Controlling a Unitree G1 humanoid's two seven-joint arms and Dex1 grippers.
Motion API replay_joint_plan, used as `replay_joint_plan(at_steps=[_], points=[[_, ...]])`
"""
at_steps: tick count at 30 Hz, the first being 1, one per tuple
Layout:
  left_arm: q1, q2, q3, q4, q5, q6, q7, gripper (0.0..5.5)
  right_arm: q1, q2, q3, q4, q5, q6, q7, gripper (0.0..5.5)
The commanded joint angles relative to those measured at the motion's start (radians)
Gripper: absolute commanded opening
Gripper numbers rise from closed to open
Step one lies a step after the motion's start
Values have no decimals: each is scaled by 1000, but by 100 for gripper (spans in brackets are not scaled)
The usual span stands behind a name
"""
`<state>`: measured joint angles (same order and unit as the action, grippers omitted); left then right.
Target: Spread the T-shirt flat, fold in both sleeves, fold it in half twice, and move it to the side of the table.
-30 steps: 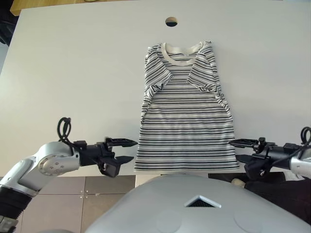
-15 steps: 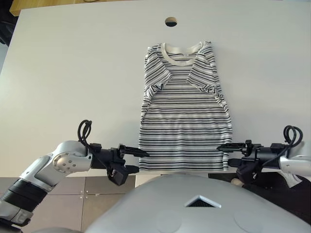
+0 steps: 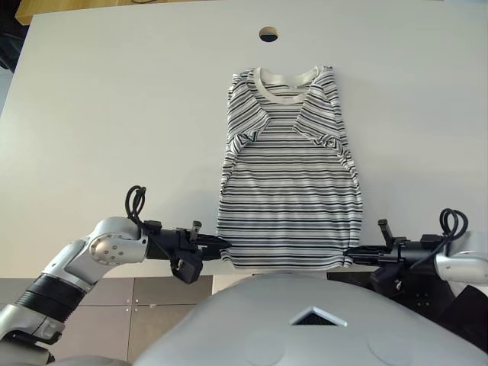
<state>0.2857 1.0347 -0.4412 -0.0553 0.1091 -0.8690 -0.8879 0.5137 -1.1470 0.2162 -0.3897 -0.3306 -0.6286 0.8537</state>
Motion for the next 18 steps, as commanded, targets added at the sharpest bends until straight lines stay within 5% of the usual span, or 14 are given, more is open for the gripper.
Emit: replay_joint_plan(at_steps=[1,11,15,18], points=[[11,-1,-14,-24,-62,22,-21,13,14,-7,-20,5,3,12,-2,10],[6,-60,108,-39,-259,76,46,13,82,53,-228,90,260,13,-99,10],[-143,-199,170,113,-231,114,117,13,-92,141,-186,167,445,44,-66,10],[-352,-367,186,336,-41,148,291,13,-359,315,-127,354,363,101,-150,10]])
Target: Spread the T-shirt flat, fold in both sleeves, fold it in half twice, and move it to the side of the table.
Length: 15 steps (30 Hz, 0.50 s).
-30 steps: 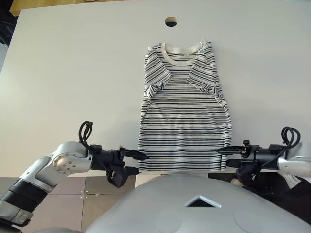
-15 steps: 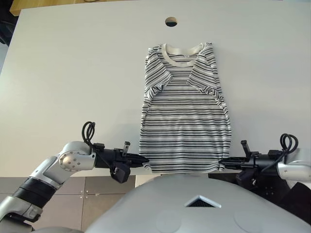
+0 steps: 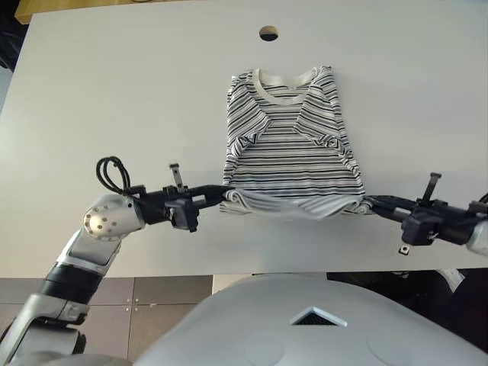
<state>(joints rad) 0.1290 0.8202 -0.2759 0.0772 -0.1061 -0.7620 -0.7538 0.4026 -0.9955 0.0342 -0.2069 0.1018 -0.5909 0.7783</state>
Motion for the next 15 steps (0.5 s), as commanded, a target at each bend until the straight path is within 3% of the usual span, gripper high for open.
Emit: replay_joint_plan(at_steps=[1,7,15], points=[[-259,-194,21,278,242,50,225,13,-328,222,68,238,-99,78,-113,10],[-542,-330,9,652,471,39,533,13,-663,457,119,591,-193,76,-244,10],[-785,-384,-29,961,600,67,741,13,-943,560,159,980,-360,57,-437,10]])
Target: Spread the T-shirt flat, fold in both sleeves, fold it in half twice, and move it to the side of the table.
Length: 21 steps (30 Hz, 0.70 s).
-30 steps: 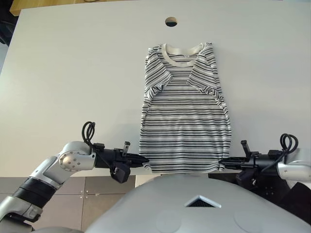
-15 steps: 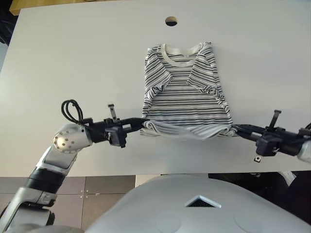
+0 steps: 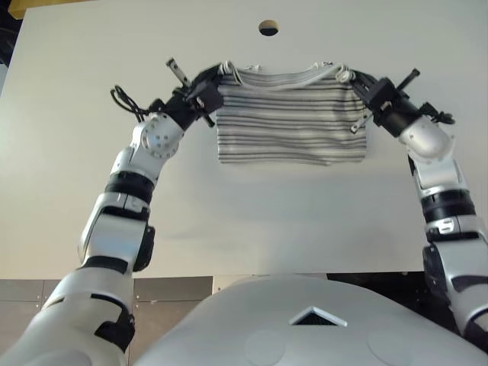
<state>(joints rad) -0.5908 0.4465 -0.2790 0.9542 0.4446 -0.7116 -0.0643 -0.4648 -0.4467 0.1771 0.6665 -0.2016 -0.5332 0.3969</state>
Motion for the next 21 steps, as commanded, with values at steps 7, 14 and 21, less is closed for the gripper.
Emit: replay_joint_plan(at_steps=[7,14,21], points=[[-115,-49,-113,228,153,58,153,34,-195,52,58,312,-148,-3,-165,55],[-164,-110,-107,304,141,130,222,154,-305,111,97,494,-208,25,-263,197],[-227,-109,-21,374,82,348,340,256,-270,80,62,437,-182,-62,-335,256]])
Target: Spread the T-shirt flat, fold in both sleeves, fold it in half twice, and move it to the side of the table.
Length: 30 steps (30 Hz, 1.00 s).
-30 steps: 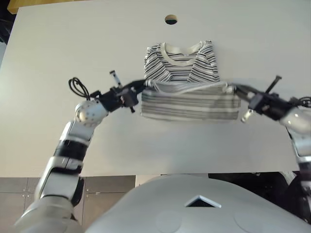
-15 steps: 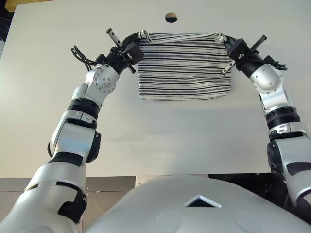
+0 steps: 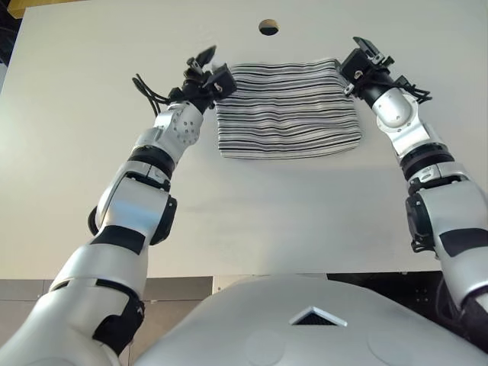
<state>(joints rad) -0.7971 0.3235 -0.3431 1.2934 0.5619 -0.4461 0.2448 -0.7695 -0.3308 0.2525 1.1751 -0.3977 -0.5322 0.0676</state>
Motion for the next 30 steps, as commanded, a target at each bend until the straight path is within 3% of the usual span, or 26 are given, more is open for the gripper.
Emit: replay_joint_plan(at_steps=[1,7,11,15,18,21,25,27,30], points=[[-13,21,48,41,-38,106,42,256,80,-61,-6,-140,12,-101,20,256],[71,32,128,-6,-119,40,146,256,434,-307,73,-595,-94,-152,228,256],[135,-8,186,-89,-187,-81,221,256,514,-389,140,-609,-217,-108,273,256],[163,-43,204,-183,-205,-150,255,256,465,-380,232,-510,-369,-60,197,256],[191,-60,191,-254,-192,-168,258,256,468,-421,258,-581,-407,-71,196,256],[242,-66,183,-327,-179,-177,254,256,588,-559,236,-808,-389,-107,260,256],[307,-45,219,-412,-200,-166,245,256,841,-744,213,-1200,-199,-134,401,256],[326,-42,239,-439,-216,-163,245,256,898,-757,257,-1351,-102,-143,479,256],[314,-62,260,-425,-237,-166,241,256,860,-659,349,-1402,-94,-143,584,256]])
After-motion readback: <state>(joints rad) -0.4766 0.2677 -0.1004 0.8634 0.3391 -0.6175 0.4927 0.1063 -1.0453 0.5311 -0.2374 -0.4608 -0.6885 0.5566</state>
